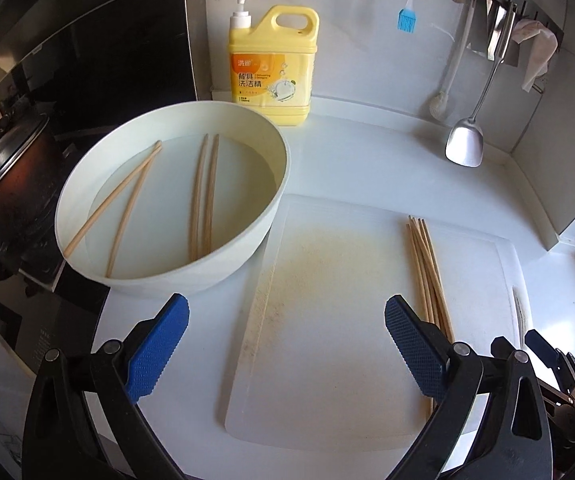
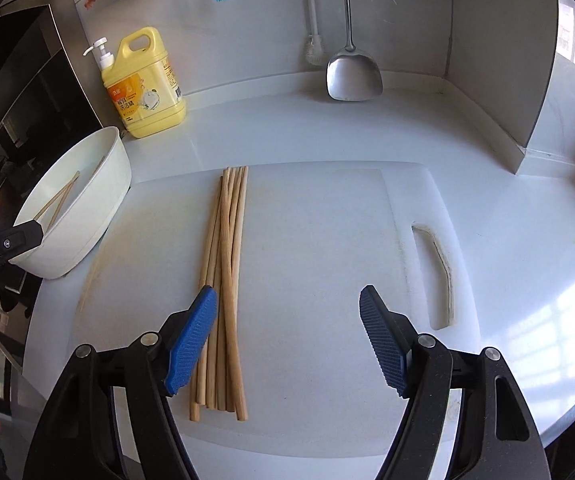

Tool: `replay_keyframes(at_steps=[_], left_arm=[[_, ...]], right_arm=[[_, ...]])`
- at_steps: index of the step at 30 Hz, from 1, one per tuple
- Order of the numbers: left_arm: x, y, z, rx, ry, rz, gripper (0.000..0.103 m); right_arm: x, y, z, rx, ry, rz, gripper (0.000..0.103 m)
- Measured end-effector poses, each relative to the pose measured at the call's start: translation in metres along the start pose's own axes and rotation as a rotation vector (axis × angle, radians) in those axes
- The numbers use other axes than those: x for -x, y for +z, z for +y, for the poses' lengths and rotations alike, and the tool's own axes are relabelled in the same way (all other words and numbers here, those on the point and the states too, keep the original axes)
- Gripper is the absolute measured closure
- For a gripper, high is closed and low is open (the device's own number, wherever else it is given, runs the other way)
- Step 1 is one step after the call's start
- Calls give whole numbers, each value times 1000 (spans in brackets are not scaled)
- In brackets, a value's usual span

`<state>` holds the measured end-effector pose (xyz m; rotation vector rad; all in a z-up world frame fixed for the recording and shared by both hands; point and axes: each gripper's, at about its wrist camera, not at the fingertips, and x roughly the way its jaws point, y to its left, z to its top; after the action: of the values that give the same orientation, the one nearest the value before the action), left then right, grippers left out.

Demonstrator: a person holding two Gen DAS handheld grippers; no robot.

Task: Organize utensils
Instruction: 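Lower both open tools over the chopstick bundle and spread the chopsticks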

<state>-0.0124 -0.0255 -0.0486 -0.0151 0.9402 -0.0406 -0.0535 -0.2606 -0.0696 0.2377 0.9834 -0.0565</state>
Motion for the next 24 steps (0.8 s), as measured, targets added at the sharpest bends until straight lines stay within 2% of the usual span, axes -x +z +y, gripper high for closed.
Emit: replay_keyframes(at_steps=[5, 14, 24], left_arm=[[-8, -13, -15, -23, 29, -12, 6], [-32, -25, -15, -25, 4, -73, 6], [-51, -34, -13, -4, 15, -46, 6]], right_arm=[[-15, 3, -7, -32, 41, -24, 33], [-44, 14, 5, 9, 49, -82, 33], [-61, 8, 17, 57, 32, -71, 33]])
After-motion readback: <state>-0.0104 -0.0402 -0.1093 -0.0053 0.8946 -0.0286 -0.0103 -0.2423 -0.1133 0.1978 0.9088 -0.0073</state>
